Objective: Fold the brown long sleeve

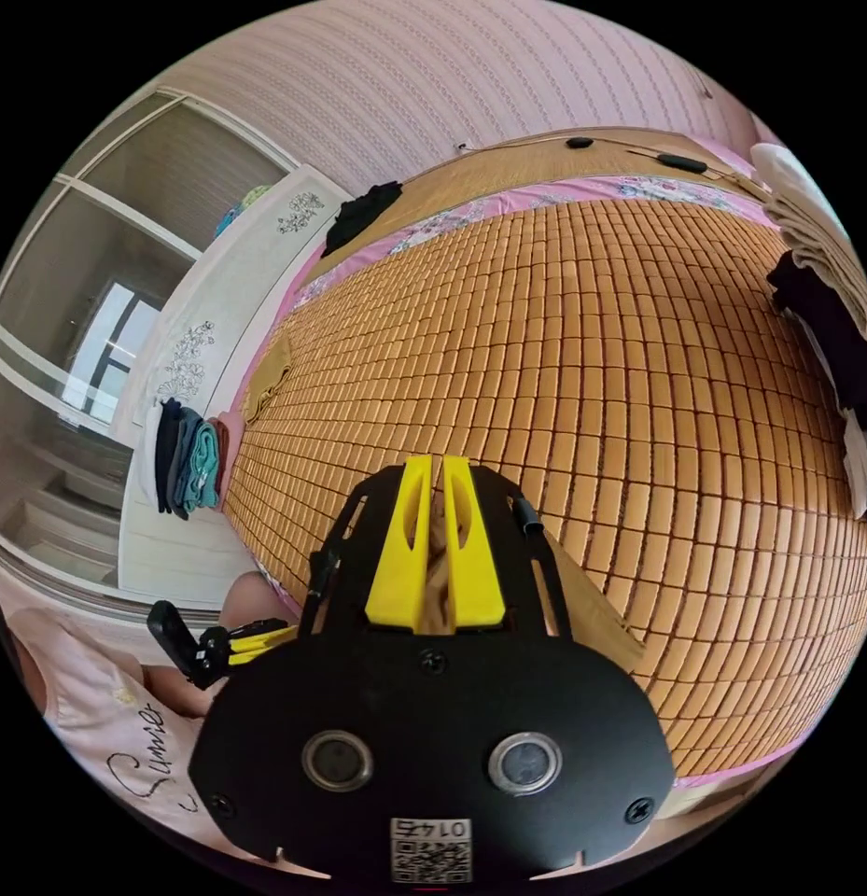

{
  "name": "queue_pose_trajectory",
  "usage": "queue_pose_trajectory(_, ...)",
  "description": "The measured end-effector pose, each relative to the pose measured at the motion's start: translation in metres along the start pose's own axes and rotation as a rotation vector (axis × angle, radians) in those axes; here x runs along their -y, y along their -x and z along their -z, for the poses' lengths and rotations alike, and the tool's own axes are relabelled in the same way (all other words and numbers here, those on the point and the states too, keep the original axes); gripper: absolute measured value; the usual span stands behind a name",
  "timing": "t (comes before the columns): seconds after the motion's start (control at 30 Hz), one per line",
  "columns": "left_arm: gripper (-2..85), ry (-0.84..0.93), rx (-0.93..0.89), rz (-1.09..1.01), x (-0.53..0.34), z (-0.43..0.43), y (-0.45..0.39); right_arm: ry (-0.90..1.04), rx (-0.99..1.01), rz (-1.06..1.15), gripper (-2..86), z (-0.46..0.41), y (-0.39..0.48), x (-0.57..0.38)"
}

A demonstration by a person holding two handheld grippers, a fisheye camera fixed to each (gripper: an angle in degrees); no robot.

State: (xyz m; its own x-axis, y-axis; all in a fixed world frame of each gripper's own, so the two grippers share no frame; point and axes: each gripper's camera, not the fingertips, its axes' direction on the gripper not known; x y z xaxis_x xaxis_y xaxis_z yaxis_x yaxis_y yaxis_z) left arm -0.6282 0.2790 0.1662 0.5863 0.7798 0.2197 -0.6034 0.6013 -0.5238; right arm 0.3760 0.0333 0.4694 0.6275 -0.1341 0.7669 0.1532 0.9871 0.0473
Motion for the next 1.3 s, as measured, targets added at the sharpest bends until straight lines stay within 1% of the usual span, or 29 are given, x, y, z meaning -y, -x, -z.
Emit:
queue_pose_trajectory(0.03,-0.6,0.015,0.026,0.05,-0.001,-0.001,0.011,-0.02,-0.009,0.029,2.3,-0.003,0.009,0.002)
queue_pose_trajectory(0.1,-0.2,0.037,0.054,0.079,-0.002,-0.001,0.024,-0.038,-0.034,0.098,2.9,-0.004,0.019,0.004)
queue_pose_trajectory(0.2,-0.3,0.051,0.123,0.109,-0.004,0.008,0.039,0.048,-0.163,0.208,5.8,-0.02,0.027,0.003)
queue_pose_trajectory(0.27,0.0,0.053,0.197,0.147,-0.006,0.016,0.05,0.152,-0.26,0.298,10.3,-0.046,0.03,-0.002)
queue_pose_trajectory(0.33,1.4,0.036,0.172,0.135,-0.008,0.021,0.055,0.235,-0.3,0.356,13.1,-0.071,0.032,-0.004)
queue_pose_trajectory(0.4,5.4,0.043,0.118,0.106,-0.006,0.022,0.055,0.302,-0.312,0.4,14.2,-0.094,0.035,-0.007)
queue_pose_trajectory(0.47,8.5,0.061,0.039,0.065,-0.001,0.017,0.051,0.342,-0.314,0.425,13.5,-0.117,0.037,-0.01)
queue_pose_trajectory(0.53,9.6,0.098,0.029,0.031,0.001,0.008,0.046,0.31,-0.299,0.452,11.6,-0.121,0.042,-0.012)
queue_pose_trajectory(0.57,9.9,0.136,0.045,0.02,0.001,-0.002,0.044,0.333,-0.272,0.453,10.3,-0.128,0.044,-0.012)
queue_pose_trajectory(0.63,7.9,0.184,0.085,0.01,0.0,-0.014,0.044,0.322,-0.285,0.479,8.3,-0.135,0.049,-0.017)
queue_pose_trajectory(0.7,4.8,0.181,0.153,-0.008,-0.001,-0.013,0.041,0.325,-0.274,0.503,5.7,-0.141,0.053,-0.021)
queue_pose_trajectory(0.8,1.0,0.173,0.117,-0.028,-0.004,-0.007,0.039,0.287,-0.237,0.503,3.7,-0.138,0.055,-0.027)
queue_pose_trajectory(0.9,-0.3,0.103,0.109,-0.068,-0.009,0.014,0.031,0.19,-0.174,0.477,2.7,-0.117,0.058,-0.034)
queue_pose_trajectory(1.0,-0.6,0.028,0.088,-0.096,-0.014,0.041,0.021,0.097,-0.141,0.504,2.2,-0.096,0.07,-0.04)
queue_pose_trajectory(1.13,-0.8,-0.111,0.102,-0.091,-0.024,0.088,0.017,0.003,-0.111,0.61,1.9,-0.087,0.109,-0.026)
queue_pose_trajectory(1.3,-0.8,-0.281,0.16,-0.037,-0.03,0.137,0.035,-0.049,-0.046,0.763,1.8,-0.117,0.176,0.025)
